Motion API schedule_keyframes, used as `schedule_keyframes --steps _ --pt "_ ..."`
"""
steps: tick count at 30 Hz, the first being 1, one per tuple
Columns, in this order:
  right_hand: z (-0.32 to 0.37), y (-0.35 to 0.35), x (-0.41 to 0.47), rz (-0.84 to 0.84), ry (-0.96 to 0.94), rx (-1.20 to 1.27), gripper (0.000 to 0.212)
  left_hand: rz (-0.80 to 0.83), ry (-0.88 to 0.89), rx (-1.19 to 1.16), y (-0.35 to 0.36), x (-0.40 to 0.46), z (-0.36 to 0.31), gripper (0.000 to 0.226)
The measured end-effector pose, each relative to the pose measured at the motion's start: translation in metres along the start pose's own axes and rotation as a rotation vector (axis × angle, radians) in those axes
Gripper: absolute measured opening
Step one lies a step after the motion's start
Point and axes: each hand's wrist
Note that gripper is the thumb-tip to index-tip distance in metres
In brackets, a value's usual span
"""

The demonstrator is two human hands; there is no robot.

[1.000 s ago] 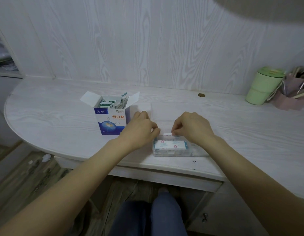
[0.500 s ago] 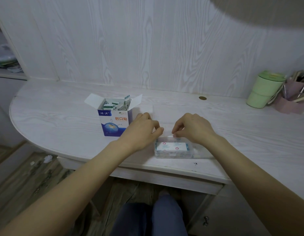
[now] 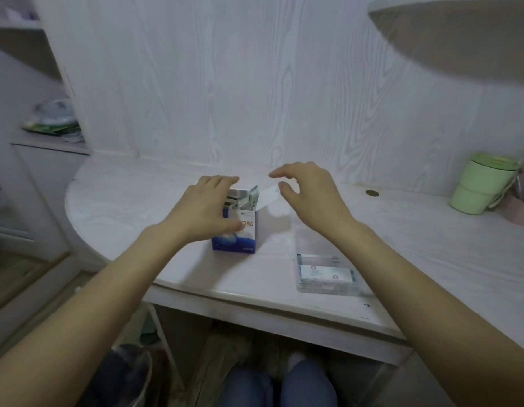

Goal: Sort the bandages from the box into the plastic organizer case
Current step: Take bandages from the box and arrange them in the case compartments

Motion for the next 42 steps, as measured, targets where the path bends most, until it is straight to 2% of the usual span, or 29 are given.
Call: schedule_keyframes --steps 4,8,15,21,23,26,29,32,35,37,42 --pt "0.002 0.020 0.026 0.212 0.031 -0.122 0.036 0.168 0.033 0.055 0.006 0.015 0.017 0.094" --pt "0.005 0.032 0.039 0.291 0.063 -0.115 0.039 0.094 0.101 0.086 0.003 0.018 0.020 0.072" --pt "0.013 0.034 0.048 0.317 -0.009 -0.309 0.004 0.037 0.107 -0.017 0.005 0.009 0.021 0.067" --pt "0.006 0.021 0.050 0.175 -0.027 -0.079 0.004 0.091 0.086 -0.055 0.008 0.014 0.021 0.074" --pt "0.003 0.020 0.051 0.134 -0.045 -0.051 0.006 0.095 0.071 -0.166 0.008 0.014 0.015 0.076" --pt "0.004 0.016 0.051 0.000 -0.079 0.036 0.008 0.047 0.012 -0.507 0.004 0.013 0.002 0.060" --pt "0.013 0.003 0.044 -0.187 -0.081 0.208 0.007 -0.091 -0.006 -0.565 -0.007 0.013 -0.011 0.046" --pt "0.017 -0.009 0.024 -0.198 0.037 0.574 0.007 -0.148 0.010 -0.708 -0.020 0.009 -0.022 0.040" --pt "0.011 -0.016 -0.004 -0.139 0.169 0.835 0.011 0.058 -0.006 -0.977 -0.030 0.000 -0.041 0.032" --pt "0.004 -0.018 -0.022 -0.133 0.245 0.930 0.012 0.211 -0.006 -1.058 -0.028 -0.006 -0.054 0.033" --pt "-0.021 -0.028 -0.058 -0.183 0.376 0.904 0.014 0.261 0.020 -1.099 -0.005 -0.011 -0.086 0.028"
Point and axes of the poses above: each hand's wrist, its own x-axis towards the middle knuckle, its own y-axis out of the palm, z = x × y, and after that the axes turned 8 degrees about x, right-handed
